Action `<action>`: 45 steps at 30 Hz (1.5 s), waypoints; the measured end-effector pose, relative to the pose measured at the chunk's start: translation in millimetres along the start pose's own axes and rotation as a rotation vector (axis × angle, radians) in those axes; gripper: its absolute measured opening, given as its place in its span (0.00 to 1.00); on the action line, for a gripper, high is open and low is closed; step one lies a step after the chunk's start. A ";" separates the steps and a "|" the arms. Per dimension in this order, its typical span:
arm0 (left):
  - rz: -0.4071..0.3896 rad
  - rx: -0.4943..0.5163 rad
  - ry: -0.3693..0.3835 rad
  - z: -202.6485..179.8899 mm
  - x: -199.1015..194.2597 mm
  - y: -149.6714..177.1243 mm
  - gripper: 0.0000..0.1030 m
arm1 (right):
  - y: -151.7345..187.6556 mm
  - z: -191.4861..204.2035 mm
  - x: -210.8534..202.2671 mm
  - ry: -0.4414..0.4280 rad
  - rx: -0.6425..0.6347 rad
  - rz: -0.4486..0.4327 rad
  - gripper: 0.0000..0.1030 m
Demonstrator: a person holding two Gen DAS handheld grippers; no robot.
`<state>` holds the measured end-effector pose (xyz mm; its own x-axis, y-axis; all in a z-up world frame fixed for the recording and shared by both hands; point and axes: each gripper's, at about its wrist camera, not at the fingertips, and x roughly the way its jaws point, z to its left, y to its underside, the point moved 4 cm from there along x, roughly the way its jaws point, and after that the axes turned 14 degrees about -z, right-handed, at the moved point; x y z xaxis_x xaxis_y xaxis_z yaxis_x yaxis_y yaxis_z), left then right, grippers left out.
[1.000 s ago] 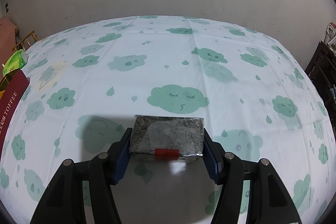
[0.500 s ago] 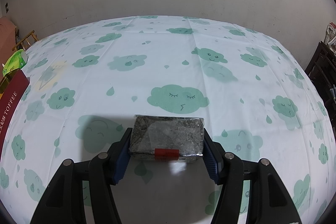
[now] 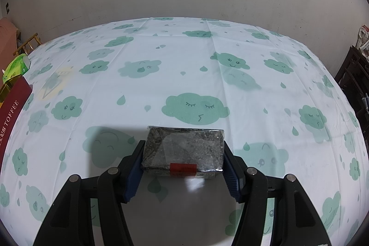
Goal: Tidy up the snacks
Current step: 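Carry the orange-printed bag into the tin and open the left gripper, then carry the grey foil packet into the tin and open the right gripper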
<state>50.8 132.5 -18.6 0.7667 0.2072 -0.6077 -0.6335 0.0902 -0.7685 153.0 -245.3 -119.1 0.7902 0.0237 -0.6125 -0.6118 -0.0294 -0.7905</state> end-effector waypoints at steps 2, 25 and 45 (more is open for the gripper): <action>0.008 -0.007 0.000 0.7 0.2 3.2 0.60 | 0.0 -0.4 -0.3 0.000 0.000 0.000 0.60; 0.043 -0.039 0.007 8.0 1.2 17.9 0.72 | -2.0 -3.6 -10.1 0.037 0.031 0.002 0.59; 0.020 -0.115 0.000 39.4 -12.1 26.1 0.79 | -32.6 75.1 -74.7 -0.118 -0.020 -0.075 0.59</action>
<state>20.9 170.7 -23.4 0.7538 0.2083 -0.6232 -0.6326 -0.0261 -0.7740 111.2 -171.1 -48.2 0.8231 0.1439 -0.5493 -0.5493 -0.0431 -0.8345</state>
